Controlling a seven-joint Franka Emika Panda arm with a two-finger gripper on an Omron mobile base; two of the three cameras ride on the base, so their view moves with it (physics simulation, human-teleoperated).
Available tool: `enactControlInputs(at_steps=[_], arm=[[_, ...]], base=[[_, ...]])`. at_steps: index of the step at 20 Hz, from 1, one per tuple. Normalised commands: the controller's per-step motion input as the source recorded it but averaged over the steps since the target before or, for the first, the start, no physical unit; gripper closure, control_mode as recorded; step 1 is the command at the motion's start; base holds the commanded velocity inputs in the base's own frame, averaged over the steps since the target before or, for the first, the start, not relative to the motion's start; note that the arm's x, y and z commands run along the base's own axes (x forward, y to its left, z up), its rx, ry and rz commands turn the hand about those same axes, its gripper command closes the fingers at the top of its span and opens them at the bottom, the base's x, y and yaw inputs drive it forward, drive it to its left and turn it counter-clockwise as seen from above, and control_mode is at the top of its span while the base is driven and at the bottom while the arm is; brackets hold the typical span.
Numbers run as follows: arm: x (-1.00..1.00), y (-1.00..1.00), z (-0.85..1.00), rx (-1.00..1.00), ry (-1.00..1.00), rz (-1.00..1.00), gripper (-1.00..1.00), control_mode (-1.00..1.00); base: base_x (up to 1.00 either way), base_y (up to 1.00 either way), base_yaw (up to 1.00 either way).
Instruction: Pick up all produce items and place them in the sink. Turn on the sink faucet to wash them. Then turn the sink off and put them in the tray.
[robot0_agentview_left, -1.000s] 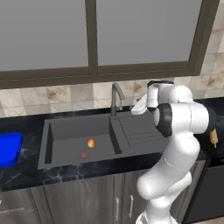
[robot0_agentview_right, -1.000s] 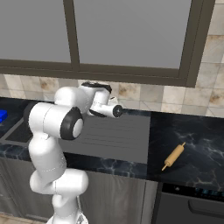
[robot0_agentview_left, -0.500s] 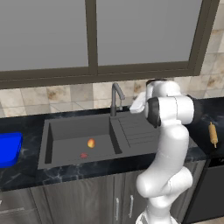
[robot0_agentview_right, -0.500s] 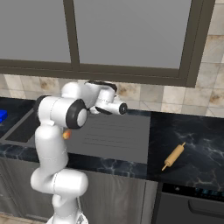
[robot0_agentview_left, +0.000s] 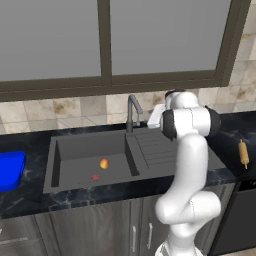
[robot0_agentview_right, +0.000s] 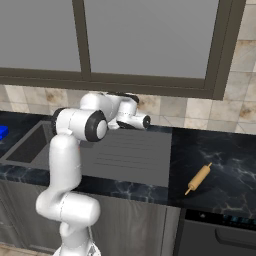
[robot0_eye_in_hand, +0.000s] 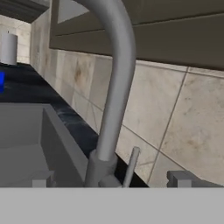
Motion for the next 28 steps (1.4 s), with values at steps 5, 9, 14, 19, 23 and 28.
enactControlInputs(at_steps=[5, 9, 14, 19, 23, 28], arm=[[0.36, 0.07, -0.26, 0.0, -0.06, 0.09, -1.0, -1.0], [0.3, 0.18, -0.16, 0.0, -0.06, 0.09, -1.0, -1.0], [0.31, 0.17, -0.09, 0.0, -0.04, 0.08, -1.0, -1.0], [0.33, 0.2, -0.07, 0.0, 0.0, 0.07, -1.0, -1.0], [0.34, 0.23, -0.09, 0.0, 0.0, 0.07, -1.0, -1.0], [0.31, 0.19, -0.09, 0.0, 0.0, 0.05, -1.0, -1.0]], base=[[0.0, 0.0, 0.0], [0.0, 0.0, 0.0], [0.0, 0.0, 0.0], [0.0, 0.0, 0.0], [0.0, 0.0, 0.0], [0.0, 0.0, 0.0]])
